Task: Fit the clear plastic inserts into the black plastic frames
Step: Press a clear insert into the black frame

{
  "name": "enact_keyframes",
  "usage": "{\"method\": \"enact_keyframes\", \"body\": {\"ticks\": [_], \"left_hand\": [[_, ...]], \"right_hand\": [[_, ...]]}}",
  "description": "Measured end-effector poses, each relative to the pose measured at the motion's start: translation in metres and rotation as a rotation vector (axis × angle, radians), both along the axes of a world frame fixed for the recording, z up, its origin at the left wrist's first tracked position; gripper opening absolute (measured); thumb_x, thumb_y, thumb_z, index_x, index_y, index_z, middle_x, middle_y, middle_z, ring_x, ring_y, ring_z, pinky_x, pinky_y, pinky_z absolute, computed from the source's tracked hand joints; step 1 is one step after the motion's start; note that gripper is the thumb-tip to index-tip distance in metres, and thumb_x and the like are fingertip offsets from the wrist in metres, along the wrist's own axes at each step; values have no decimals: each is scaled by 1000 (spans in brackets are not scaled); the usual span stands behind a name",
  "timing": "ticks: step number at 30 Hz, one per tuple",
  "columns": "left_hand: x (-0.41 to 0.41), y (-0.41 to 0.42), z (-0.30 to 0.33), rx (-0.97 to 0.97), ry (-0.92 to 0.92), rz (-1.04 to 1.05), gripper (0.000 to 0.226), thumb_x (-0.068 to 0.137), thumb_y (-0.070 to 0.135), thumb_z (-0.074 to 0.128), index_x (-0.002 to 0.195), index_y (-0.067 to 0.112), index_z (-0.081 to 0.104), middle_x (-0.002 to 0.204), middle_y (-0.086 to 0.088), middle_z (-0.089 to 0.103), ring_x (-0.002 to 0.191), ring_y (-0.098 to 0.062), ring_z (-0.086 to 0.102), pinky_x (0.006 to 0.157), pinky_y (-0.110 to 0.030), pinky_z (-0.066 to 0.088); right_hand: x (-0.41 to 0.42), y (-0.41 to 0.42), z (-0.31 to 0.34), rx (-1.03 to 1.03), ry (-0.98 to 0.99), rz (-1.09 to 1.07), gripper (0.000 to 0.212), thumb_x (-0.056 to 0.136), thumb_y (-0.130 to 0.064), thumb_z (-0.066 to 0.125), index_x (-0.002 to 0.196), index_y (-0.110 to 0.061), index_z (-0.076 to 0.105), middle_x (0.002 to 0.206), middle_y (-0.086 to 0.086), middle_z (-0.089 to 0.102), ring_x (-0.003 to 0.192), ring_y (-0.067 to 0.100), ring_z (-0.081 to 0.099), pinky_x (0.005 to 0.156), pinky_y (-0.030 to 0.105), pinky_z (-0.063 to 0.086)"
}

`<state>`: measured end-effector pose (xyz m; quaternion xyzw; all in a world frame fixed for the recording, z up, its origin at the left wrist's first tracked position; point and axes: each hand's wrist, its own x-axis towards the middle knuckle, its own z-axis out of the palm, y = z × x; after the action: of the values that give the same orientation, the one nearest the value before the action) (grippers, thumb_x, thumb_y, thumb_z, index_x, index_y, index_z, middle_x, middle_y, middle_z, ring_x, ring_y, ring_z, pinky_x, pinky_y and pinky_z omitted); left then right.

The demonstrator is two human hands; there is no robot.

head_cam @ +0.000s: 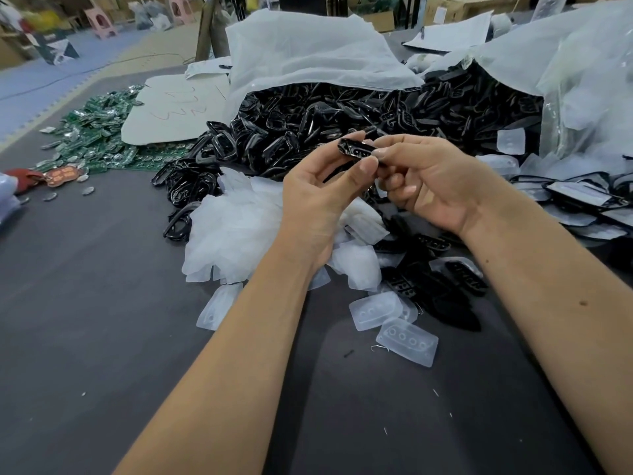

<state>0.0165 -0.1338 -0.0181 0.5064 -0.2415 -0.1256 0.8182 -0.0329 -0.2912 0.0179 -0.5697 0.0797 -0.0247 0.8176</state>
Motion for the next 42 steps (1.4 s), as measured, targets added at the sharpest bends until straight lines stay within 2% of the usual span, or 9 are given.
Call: {"method": "enact_keyframes", "body": {"ticks": [5, 11, 15, 20, 24, 28, 34, 39, 42], "left_hand": [[1, 1, -1, -17, -12, -30, 34, 92, -8, 69, 125, -6, 63, 115, -21, 71, 111, -37, 66, 105, -44, 53], [-1, 5, 7, -124, 128, -24, 13, 92, -2, 69, 95, 10, 72, 89, -2, 76, 93, -18, 73, 88, -27, 59], [1, 6, 7, -206, 233, -10, 10, 97, -1, 64, 99, 8, 69, 100, -8, 76, 98, -25, 75, 87, -27, 60], [-1, 9, 6, -207, 242, -57, 17, 93, 7, 69, 110, 9, 68, 110, -10, 76, 105, -27, 74, 91, -29, 59], [0, 11, 6, -210, 243, -57, 18, 93, 6, 69, 110, 8, 68, 113, -11, 75, 109, -29, 73, 92, -31, 59], [0, 11, 6, -214, 247, -60, 22, 89, 8, 72, 110, 9, 68, 112, -10, 75, 108, -30, 73, 91, -31, 59], [1, 12, 6, -260, 283, -73, 19, 89, 8, 72, 108, 10, 70, 106, -10, 75, 104, -29, 75, 90, -30, 60], [2, 12, 6, -263, 297, -74, 24, 84, 11, 75, 107, 12, 71, 101, -7, 75, 103, -28, 75, 89, -29, 61], [3, 12, 4, -267, 305, -71, 18, 91, 6, 71, 108, 12, 71, 100, -9, 72, 103, -28, 75, 87, -30, 61]], "right_hand": [[0, -1, 2, -74, 77, 44, 4, 98, -11, 64, 97, -14, 66, 68, -1, 53, 52, 4, 45, 39, 12, 35], [2, -1, 2, -178, 43, -143, 21, 92, -30, 78, 97, -14, 66, 62, -3, 61, 50, 8, 53, 42, 17, 41], [4, -22, -13, -1041, -54, -471, 9, 89, -19, 79, 85, -27, 75, 72, -6, 70, 58, 0, 59, 61, 21, 47], [0, -26, -22, -1444, -13, -224, 34, 81, -25, 85, 114, -30, 78, 97, -16, 59, 67, -3, 49, 75, 18, 41], [0, -24, -24, -1433, -59, -307, 20, 81, -25, 87, 100, -29, 82, 95, -10, 62, 76, 7, 53, 80, 25, 41], [-1, -23, -22, -1364, -131, -316, 17, 83, -20, 86, 99, -25, 83, 90, -5, 71, 71, -3, 57, 71, 5, 37], [-6, -17, -19, -1383, -150, -263, 59, 81, 12, 57, 128, -19, 73, 124, 3, 70, 109, 16, 64, 100, 23, 46], [-8, -18, -13, -1398, -134, -458, 59, 77, 14, 54, 121, -19, 76, 112, 2, 68, 86, 9, 53, 89, 34, 53], [-8, -10, -9, -1350, -206, -259, 30, 85, -1, 66, 100, -23, 79, 87, -7, 74, 68, 1, 60, 71, 10, 45]]}}
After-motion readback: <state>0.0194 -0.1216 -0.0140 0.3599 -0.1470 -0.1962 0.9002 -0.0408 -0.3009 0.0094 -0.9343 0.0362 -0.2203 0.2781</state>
